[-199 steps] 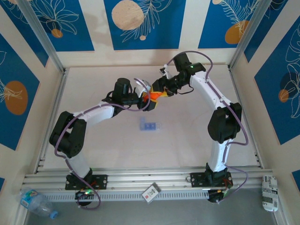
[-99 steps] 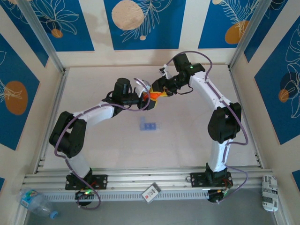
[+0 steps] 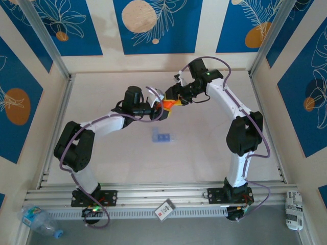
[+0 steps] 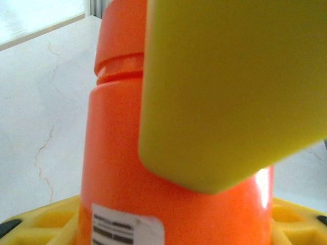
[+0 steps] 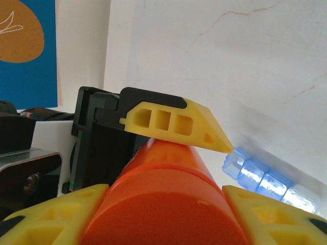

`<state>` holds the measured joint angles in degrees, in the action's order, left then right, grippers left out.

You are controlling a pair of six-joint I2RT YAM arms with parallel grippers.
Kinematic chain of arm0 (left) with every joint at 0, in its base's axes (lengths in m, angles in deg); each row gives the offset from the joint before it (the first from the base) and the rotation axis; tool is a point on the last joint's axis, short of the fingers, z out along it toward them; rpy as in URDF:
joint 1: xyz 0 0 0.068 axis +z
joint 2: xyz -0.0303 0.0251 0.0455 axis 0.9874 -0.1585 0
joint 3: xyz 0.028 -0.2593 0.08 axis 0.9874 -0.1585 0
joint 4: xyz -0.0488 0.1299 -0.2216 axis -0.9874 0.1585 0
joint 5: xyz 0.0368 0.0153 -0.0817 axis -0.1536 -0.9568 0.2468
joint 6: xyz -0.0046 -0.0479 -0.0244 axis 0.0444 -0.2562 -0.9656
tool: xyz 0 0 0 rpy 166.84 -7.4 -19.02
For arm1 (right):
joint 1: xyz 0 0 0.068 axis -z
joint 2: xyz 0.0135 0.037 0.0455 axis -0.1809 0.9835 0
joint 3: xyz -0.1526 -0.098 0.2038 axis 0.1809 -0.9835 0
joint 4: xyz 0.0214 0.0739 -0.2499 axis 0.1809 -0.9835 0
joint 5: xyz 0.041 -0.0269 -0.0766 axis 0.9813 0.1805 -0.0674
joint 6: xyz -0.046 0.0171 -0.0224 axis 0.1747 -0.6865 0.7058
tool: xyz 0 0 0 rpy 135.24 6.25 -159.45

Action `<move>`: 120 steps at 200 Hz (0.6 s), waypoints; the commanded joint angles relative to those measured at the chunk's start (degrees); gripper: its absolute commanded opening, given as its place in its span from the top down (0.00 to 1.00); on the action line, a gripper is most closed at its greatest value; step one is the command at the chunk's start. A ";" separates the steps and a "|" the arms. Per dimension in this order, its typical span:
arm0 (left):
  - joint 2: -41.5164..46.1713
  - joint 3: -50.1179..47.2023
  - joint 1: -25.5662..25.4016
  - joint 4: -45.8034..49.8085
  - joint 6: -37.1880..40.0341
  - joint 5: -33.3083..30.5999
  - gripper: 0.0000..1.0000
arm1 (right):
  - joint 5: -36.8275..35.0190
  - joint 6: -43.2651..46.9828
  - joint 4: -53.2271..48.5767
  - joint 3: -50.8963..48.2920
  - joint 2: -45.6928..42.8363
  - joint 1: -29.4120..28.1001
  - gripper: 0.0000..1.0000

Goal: Sort the pills into containers

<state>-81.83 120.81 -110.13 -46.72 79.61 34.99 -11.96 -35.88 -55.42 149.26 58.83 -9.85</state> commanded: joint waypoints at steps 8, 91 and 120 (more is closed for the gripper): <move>1.19 -0.64 0.85 -5.00 -4.97 1.69 0.67 | 2.44 -2.99 2.44 -1.45 -2.37 0.47 0.55; 1.06 -0.37 2.27 -8.70 -11.21 4.02 0.98 | 4.87 -11.74 14.66 -15.70 -14.95 8.86 0.23; 1.36 0.53 2.27 -6.10 -10.01 4.02 1.00 | 1.32 -18.34 22.35 -22.89 -19.80 10.04 0.23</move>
<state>-81.83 120.08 -108.30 -52.30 69.67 36.98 -9.67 -47.34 -40.44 130.64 42.51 0.40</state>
